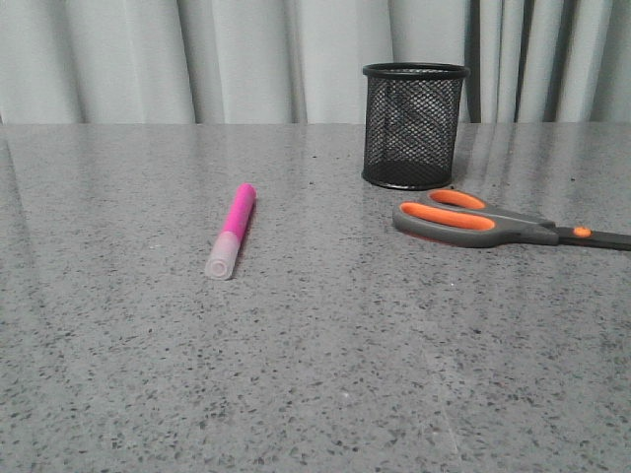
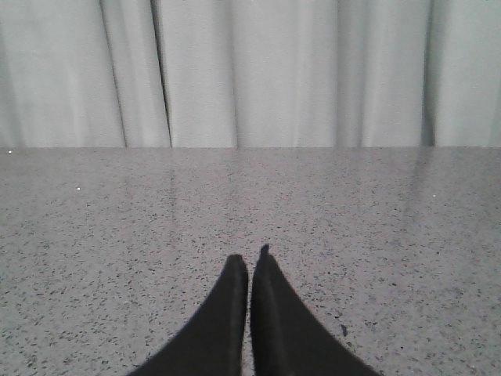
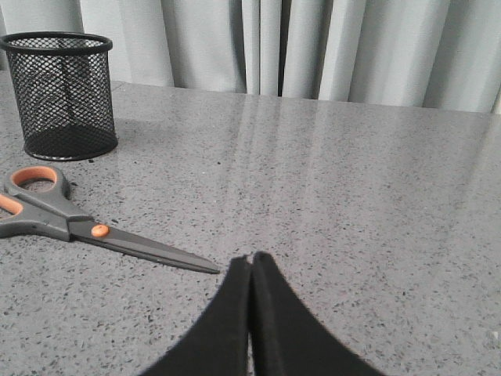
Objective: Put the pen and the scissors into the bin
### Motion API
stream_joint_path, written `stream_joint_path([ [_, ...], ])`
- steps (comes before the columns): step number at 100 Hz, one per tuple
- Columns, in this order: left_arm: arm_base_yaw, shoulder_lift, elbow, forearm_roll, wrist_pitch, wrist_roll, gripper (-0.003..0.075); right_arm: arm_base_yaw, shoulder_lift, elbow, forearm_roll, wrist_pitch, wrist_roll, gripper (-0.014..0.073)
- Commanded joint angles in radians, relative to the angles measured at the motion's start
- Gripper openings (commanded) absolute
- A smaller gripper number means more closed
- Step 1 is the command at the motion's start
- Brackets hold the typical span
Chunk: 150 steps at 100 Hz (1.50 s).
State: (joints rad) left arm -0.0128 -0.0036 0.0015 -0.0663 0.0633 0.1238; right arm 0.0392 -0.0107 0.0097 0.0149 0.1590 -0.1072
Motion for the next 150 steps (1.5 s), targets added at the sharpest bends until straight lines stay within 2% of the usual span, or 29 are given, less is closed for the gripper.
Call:
stream_joint_path([
  [1,0.000,-0.032,0.045,-0.008,-0.075,-0.008,-0.0019,-0.004,-0.020,0.015,-0.015,-0.081,-0.005,-0.0076],
  [56,0.000,-0.032,0.045,-0.038,-0.075,-0.008,-0.0019,-0.004,-0.020,0.015,-0.015,-0.105,-0.005,-0.0076],
  [85,0.000,-0.032,0.045,-0.292,-0.073,-0.008,-0.0019,-0.004,-0.020,0.015,0.190,-0.159,-0.004,-0.0076],
  [114,0.000,-0.032,0.041,-0.621,-0.075,-0.008,-0.0019,-0.004,-0.020,0.014,0.536,-0.181,-0.004,-0.0076],
  [127,0.000,-0.032,0.022,-0.683,-0.063,-0.008,-0.0019,-0.004,-0.020,-0.013,0.543,-0.145,-0.004,-0.0056],
  [142,0.000,-0.006,-0.052,-0.681,0.012,0.002,-0.0020,-0.004,0.020,-0.099,0.514,-0.054,-0.017,-0.0056],
  [150,0.000,0.040,-0.116,-0.632,0.060,0.005,-0.0020,-0.004,0.091,-0.160,0.499,-0.017,-0.021,-0.0056],
])
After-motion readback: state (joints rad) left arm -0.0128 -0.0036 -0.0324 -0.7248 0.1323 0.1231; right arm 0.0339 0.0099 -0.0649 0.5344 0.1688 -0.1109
